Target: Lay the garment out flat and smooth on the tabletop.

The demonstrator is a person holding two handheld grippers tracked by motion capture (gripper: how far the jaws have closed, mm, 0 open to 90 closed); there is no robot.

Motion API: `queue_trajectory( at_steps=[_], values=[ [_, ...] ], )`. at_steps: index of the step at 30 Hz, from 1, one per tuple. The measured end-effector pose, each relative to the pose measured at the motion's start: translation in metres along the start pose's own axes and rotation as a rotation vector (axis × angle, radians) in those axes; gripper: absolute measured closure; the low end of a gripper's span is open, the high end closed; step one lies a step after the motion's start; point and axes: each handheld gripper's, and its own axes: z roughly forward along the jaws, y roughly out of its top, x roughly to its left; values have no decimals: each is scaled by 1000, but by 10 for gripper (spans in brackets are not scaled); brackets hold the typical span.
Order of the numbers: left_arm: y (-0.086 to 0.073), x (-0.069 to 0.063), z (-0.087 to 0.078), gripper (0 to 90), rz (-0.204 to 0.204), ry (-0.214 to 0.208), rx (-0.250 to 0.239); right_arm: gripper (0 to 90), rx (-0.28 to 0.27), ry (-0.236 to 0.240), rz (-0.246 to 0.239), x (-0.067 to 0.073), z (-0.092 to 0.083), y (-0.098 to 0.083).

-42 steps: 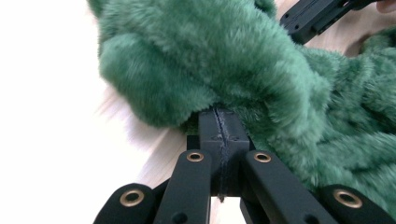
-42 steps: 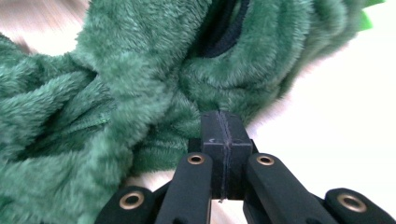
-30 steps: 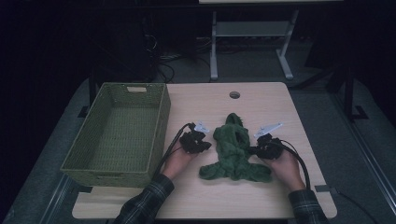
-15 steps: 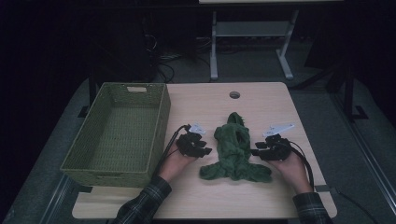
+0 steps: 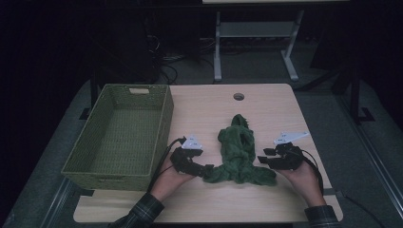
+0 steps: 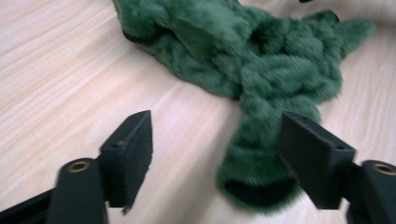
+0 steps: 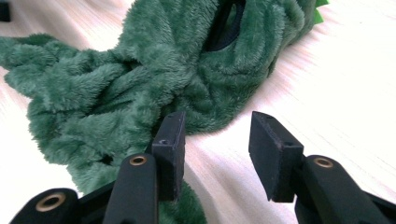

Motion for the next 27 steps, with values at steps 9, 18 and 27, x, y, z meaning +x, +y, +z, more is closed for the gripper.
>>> queue_trajectory(
  at_steps=[9, 18, 27],
  values=[
    [-28, -25, -8, 129, 61, 21, 33, 581, -17, 26, -1, 7, -5, 2],
    [-51, -27, -7, 128, 86, 51, 59, 602, -33, 47, -7, 18, -7, 7],
    [-55, -29, 4, 126, 100, 40, 86, 600, -45, 90, -50, 36, -5, 15]
  ],
)
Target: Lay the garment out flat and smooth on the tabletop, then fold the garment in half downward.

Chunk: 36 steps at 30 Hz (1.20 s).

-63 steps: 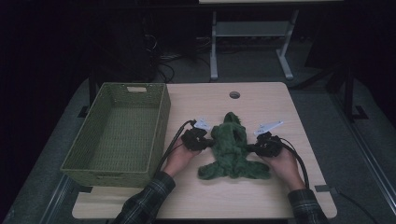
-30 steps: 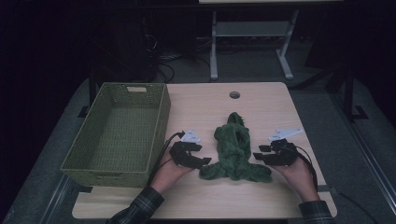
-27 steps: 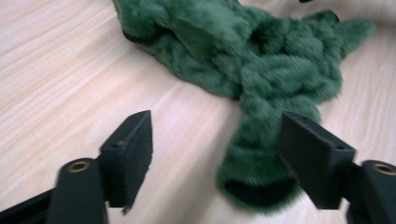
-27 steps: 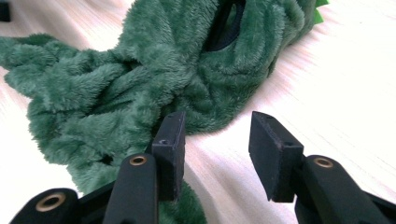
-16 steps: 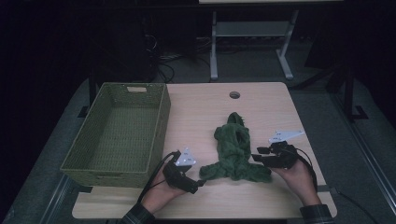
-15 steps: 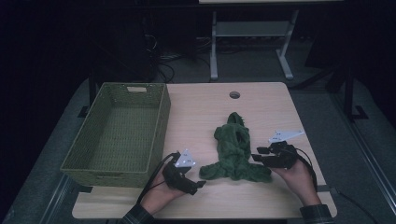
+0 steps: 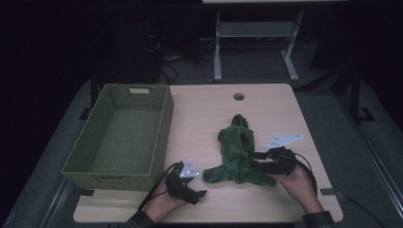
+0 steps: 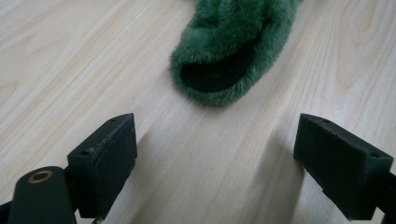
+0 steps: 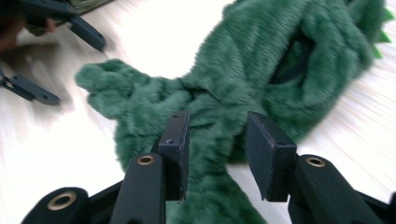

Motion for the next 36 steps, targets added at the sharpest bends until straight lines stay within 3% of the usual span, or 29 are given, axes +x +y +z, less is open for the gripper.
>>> queue_trajectory(
  at_steps=[4, 14, 24, 34, 36],
  values=[
    [-6, 0, 2, 127, 7, -9, -66, 588, -10, 25, -21, 9, 3, 5],
    [-7, 1, 2, 130, 3, -14, -67, 585, 3, 95, -74, 35, 20, 18],
    [-7, 1, 2, 130, 4, -16, -67, 607, 13, 200, -120, 64, 48, 30],
    [-7, 2, 2, 130, 13, -15, -64, 585, 74, 197, -186, 76, 79, 35],
    [-7, 2, 2, 130, 14, -16, -64, 636, 96, 194, -196, 76, 85, 35]
  ],
)
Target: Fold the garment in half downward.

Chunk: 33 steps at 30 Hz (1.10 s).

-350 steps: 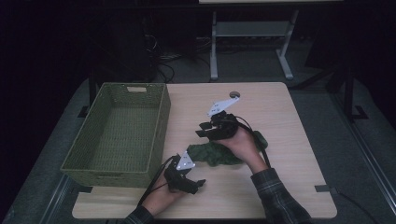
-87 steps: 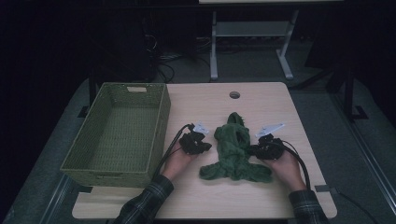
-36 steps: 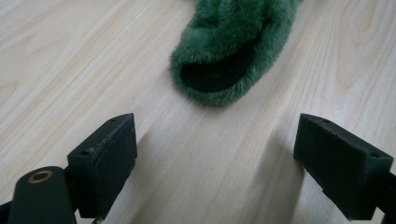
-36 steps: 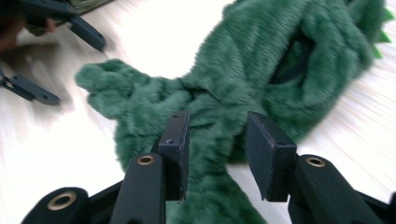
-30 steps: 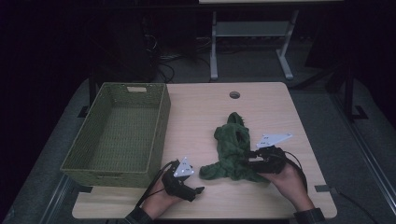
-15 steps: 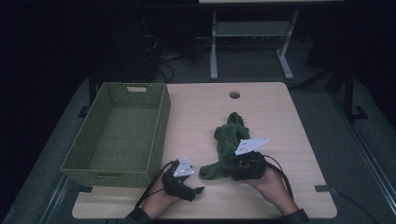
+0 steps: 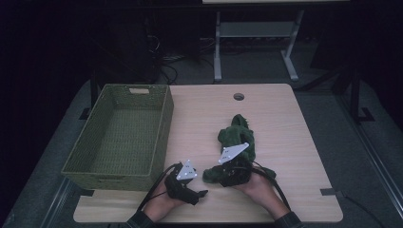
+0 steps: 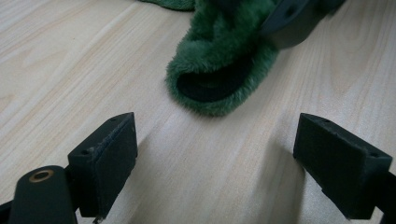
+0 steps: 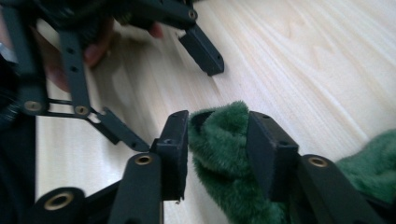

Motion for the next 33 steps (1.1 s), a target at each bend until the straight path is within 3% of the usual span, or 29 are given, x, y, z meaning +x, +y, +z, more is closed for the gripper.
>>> queue_trajectory(
  at_steps=[3, 5, 9, 14, 24, 28, 33],
  values=[
    [0, 0, 0, 130, 1, 0, 0, 793, 3, -5, -16, 0, 2, -1],
    [0, 0, 0, 130, -7, -3, -3, 821, -14, -14, -19, -2, -2, 0],
    [0, 0, 0, 131, -4, -1, -4, 828, -81, -6, 14, -10, -15, 1],
    [0, 0, 0, 132, -6, 0, -5, 824, -137, -33, 51, -27, -29, 1],
    [0, 0, 0, 132, -4, -1, -3, 802, -202, -134, 139, -66, -48, -11],
    [0, 0, 0, 132, -4, -2, -4, 785, -203, -143, 150, -71, -53, -17],
    [0, 0, 0, 132, -8, -4, -4, 785, -138, -204, 183, -77, -53, -25]
  ],
)
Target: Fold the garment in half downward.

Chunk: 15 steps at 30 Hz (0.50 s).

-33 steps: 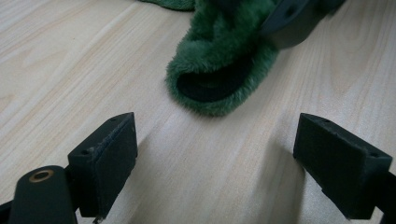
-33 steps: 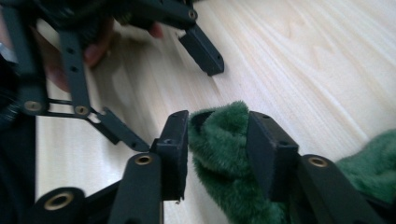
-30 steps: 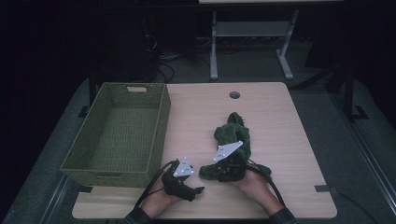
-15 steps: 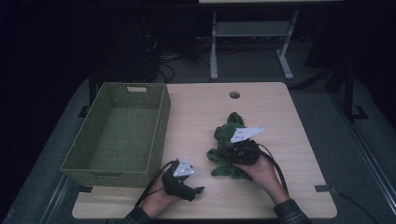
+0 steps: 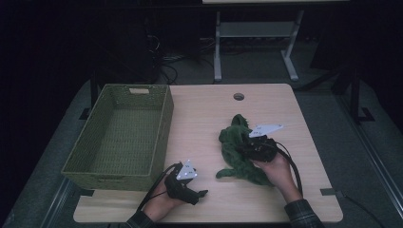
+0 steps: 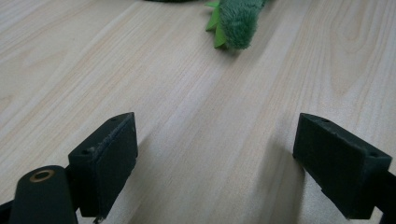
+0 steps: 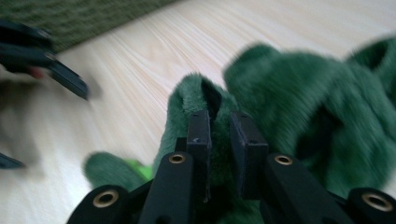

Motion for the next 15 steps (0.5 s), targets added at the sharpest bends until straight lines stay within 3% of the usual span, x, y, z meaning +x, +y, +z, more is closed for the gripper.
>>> queue_trajectory(
  at_steps=[8, 10, 13, 15],
  values=[
    [0, 0, 0, 131, 0, 0, 0, 767, 117, -31, 15, -4, 6, -15],
    [0, 0, 0, 132, 0, 0, 0, 764, 115, -28, 14, -4, 5, -16],
    [0, 0, 0, 132, 0, 0, 0, 765, 114, 23, 3, -1, 6, -16],
    [0, 0, 0, 132, 1, 0, 0, 765, 116, 56, -36, 7, 13, -16]
  ],
)
